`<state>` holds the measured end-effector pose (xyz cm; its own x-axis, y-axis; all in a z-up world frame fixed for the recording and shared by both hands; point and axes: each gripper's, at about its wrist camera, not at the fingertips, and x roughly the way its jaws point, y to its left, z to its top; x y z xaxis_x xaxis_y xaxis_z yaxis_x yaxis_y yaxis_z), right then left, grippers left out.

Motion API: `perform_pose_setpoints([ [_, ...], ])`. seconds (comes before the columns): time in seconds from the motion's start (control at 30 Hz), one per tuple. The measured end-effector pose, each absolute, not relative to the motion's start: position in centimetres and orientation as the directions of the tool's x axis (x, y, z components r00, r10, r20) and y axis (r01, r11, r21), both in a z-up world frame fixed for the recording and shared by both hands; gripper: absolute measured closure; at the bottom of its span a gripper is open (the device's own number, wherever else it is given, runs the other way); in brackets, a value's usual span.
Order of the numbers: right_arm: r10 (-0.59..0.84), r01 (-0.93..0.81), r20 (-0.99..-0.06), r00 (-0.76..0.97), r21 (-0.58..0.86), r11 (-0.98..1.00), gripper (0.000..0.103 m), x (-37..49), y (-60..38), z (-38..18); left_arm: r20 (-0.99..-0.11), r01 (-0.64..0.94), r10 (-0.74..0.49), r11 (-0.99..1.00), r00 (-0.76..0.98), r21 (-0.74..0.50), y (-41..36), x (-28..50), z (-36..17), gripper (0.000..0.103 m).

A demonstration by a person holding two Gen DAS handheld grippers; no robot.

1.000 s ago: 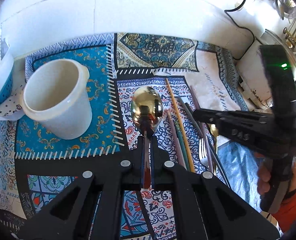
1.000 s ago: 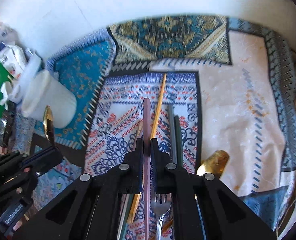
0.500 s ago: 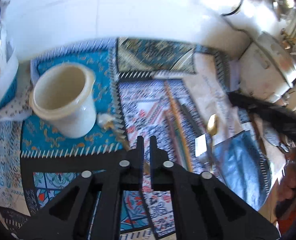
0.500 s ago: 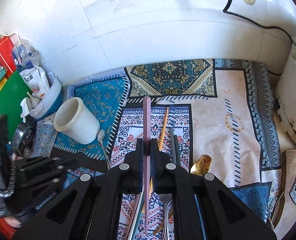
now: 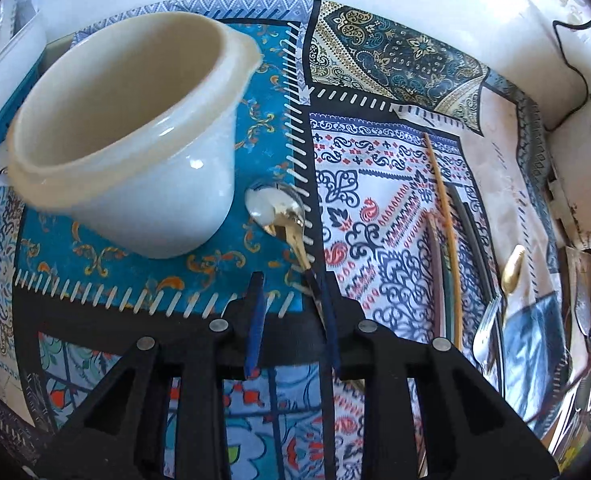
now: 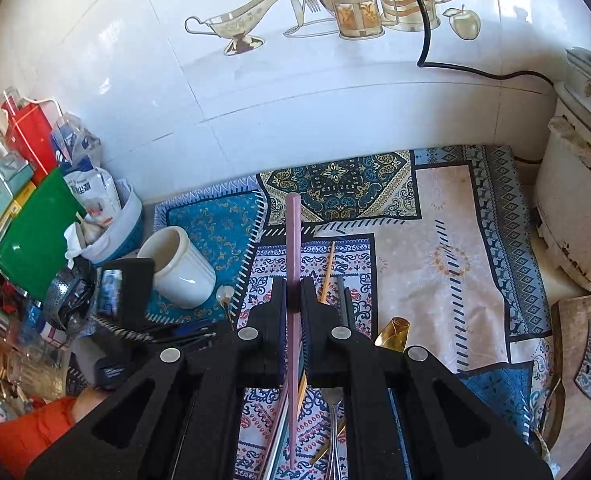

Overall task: Organize utensils
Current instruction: 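Carry the silver spoon with the left gripper while the right gripper carries the pink chopstick toward the white cup, then lower the spoon and pink chopstick into the white cup and open both grippers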

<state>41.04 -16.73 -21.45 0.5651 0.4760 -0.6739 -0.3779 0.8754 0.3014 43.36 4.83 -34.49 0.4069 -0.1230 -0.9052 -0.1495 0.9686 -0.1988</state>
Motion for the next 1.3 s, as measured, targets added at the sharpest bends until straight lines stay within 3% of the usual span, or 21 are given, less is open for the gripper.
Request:
perform_pose_setpoints([
  [0.17,0.479,-0.373,-0.669,0.568,0.309,0.875,0.097,41.3,-17.3,-21.5,-0.898,-0.138,-0.010,0.987,0.440,-0.079,3.0,44.8,-34.7,0.079],
  [0.2,0.476,-0.370,-0.670,0.570,0.309,0.876,0.097,41.4,-17.5,-21.6,-0.895,-0.135,0.016,0.990,0.446,-0.050,2.7,44.9,-34.7,0.082],
  [0.27,0.475,-0.364,-0.670,0.571,0.313,0.877,0.097,41.6,-17.8,-21.6,-0.888,-0.124,0.030,0.992,0.458,-0.031,2.1,45.2,-34.7,0.099],
  [0.3,0.472,-0.360,-0.670,0.573,0.312,0.879,0.097,41.7,-18.0,-21.6,-0.890,-0.126,0.033,0.992,0.455,-0.028,2.0,45.3,-34.7,0.100],
  [0.63,0.458,-0.363,-0.661,0.595,0.288,0.886,0.097,41.8,-18.1,-20.8,-0.888,-0.067,-0.048,0.994,0.457,-0.088,1.8,43.8,-33.5,0.100],
  [1.0,0.490,-0.420,-0.623,0.610,0.270,0.867,0.097,41.6,-14.8,-18.7,-0.804,0.010,-0.173,0.979,0.568,-0.203,3.1,39.0,-27.1,0.103],
  [1.3,0.546,-0.502,-0.576,0.608,0.254,0.827,0.097,42.2,-10.1,-16.5,-0.715,-0.005,-0.139,0.981,0.686,-0.196,7.0,36.8,-21.4,0.103],
])
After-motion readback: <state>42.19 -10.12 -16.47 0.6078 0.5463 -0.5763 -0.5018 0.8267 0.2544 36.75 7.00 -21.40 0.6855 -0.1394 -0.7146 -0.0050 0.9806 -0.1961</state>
